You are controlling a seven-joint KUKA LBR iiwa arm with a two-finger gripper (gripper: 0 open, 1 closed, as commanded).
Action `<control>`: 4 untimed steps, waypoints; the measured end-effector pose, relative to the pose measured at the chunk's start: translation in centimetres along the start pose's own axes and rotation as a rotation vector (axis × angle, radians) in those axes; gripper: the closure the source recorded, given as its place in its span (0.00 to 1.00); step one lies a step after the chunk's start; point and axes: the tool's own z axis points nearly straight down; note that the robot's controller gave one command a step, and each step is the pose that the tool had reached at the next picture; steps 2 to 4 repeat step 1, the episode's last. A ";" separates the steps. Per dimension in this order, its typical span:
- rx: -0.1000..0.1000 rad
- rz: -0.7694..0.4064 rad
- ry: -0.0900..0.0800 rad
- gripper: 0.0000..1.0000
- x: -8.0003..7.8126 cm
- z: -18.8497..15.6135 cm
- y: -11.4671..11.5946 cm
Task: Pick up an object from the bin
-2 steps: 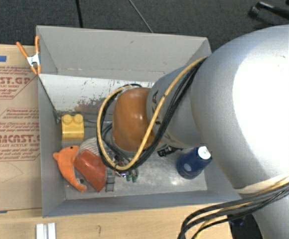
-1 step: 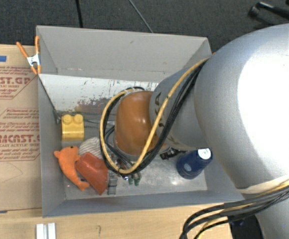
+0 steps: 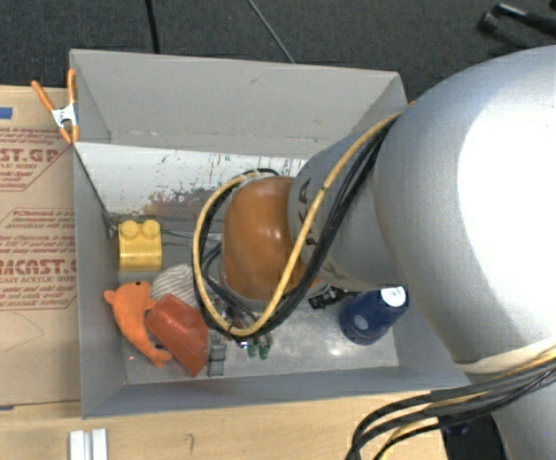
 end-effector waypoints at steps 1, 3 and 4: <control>-0.002 0.037 0.008 1.00 -3.8 1.3 0.6; -0.002 0.037 0.008 1.00 -3.8 1.3 0.6; -0.002 0.037 0.008 1.00 -3.8 1.3 0.6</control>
Offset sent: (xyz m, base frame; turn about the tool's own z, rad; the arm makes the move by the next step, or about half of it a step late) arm 0.0031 0.0064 0.0319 0.0621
